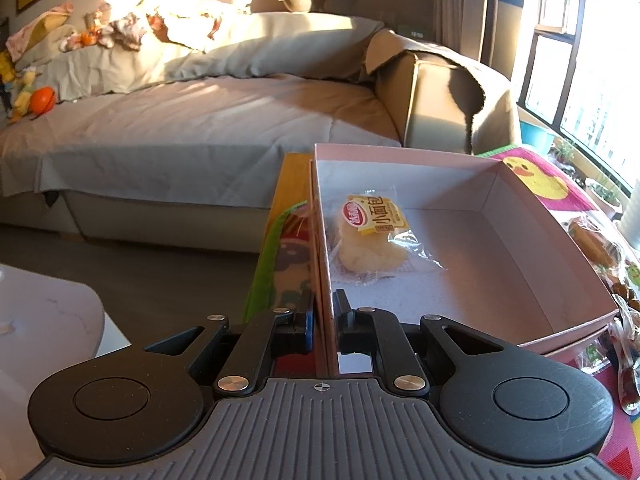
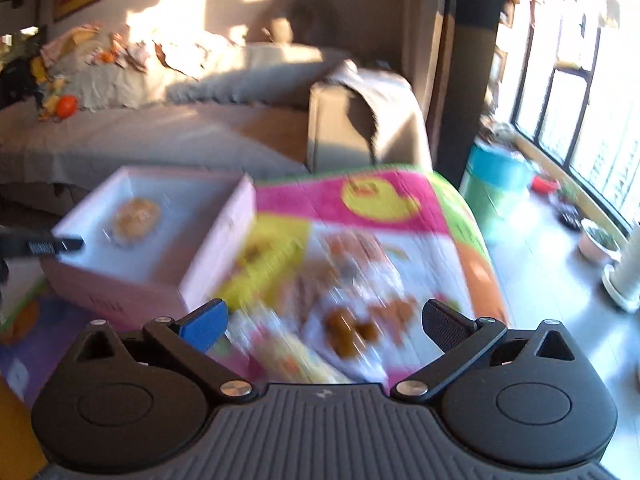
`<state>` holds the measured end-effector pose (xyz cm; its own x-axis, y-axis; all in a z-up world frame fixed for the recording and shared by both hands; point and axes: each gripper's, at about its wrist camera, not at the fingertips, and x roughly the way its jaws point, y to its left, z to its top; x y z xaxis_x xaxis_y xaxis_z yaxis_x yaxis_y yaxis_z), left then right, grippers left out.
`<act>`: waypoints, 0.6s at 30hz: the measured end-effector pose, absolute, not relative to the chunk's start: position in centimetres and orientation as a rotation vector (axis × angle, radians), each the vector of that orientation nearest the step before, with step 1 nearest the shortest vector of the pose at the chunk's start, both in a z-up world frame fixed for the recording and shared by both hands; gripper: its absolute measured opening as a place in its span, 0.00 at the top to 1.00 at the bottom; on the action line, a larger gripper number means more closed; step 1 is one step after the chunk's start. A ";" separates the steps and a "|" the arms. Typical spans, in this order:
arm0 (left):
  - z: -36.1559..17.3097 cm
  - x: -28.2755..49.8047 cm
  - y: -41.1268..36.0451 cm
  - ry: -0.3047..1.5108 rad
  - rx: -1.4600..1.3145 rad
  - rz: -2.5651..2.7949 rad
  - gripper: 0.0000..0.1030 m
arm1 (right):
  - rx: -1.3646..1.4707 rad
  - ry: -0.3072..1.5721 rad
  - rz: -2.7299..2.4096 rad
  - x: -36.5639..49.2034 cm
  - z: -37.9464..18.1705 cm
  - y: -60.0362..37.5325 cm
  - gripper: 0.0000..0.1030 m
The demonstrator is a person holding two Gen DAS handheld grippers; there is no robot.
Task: Organize objects
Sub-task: 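Carry the bread bun into the pink box and release it with the right gripper, then move the right gripper back over the snacks toward the spiral lollipop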
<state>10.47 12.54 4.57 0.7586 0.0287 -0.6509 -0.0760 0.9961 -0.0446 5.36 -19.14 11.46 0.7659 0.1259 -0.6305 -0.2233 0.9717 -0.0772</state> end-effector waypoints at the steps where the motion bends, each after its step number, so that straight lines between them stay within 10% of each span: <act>1: 4.6 10.5 12.5 0.709 -0.068 0.058 0.89 | -0.149 0.690 0.177 4.8 11.0 -19.8 0.00; 18: 4.7 10.7 12.4 0.718 -0.043 0.061 0.89 | -0.136 0.840 0.279 0.8 6.2 -18.3 0.00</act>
